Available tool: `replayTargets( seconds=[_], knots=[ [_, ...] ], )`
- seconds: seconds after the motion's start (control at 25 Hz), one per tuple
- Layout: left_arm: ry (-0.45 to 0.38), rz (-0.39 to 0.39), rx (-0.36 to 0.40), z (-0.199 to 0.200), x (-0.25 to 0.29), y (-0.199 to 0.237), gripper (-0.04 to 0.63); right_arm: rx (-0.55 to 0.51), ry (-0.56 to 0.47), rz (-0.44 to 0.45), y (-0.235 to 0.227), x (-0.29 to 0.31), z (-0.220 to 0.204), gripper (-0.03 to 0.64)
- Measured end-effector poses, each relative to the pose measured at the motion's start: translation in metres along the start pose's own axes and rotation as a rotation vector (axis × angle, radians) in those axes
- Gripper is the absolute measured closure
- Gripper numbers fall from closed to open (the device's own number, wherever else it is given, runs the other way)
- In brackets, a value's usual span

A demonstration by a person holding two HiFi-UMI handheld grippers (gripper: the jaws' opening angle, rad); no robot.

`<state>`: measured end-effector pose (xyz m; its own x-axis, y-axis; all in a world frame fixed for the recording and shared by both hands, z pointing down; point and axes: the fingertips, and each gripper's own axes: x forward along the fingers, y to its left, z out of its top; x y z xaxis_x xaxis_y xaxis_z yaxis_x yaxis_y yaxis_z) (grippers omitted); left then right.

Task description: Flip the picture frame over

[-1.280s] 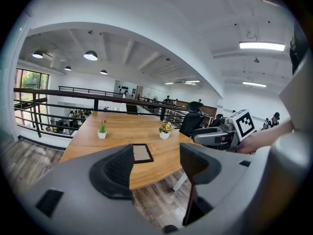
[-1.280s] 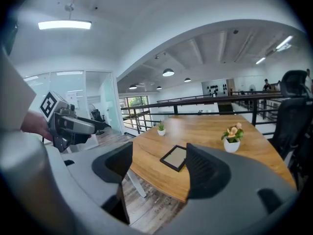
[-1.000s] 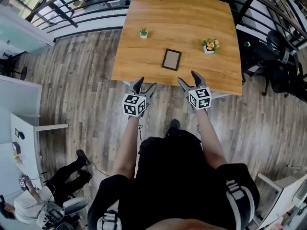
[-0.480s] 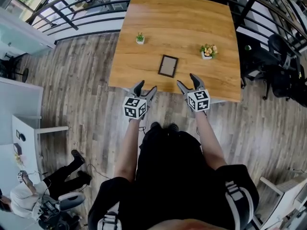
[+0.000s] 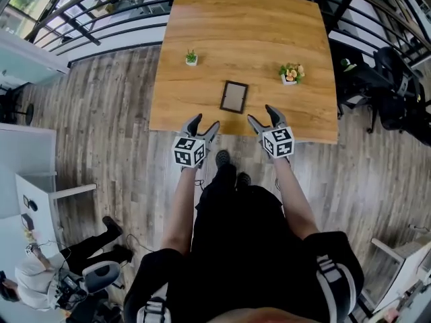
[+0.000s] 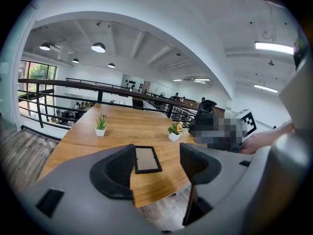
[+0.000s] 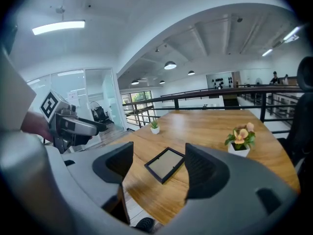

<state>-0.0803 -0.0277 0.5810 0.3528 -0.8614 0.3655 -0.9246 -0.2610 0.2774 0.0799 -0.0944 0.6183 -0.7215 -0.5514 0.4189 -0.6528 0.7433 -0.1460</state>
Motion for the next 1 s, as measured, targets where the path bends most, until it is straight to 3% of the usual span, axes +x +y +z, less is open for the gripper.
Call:
replayTargets(
  seconds=[1.0],
  knots=[
    [0.083,-0.154,0.003,-0.007,0.055,0.068,0.29,0.039,0.021,-0.145,-0.011,0.064,0.011,0.285]
  ],
)
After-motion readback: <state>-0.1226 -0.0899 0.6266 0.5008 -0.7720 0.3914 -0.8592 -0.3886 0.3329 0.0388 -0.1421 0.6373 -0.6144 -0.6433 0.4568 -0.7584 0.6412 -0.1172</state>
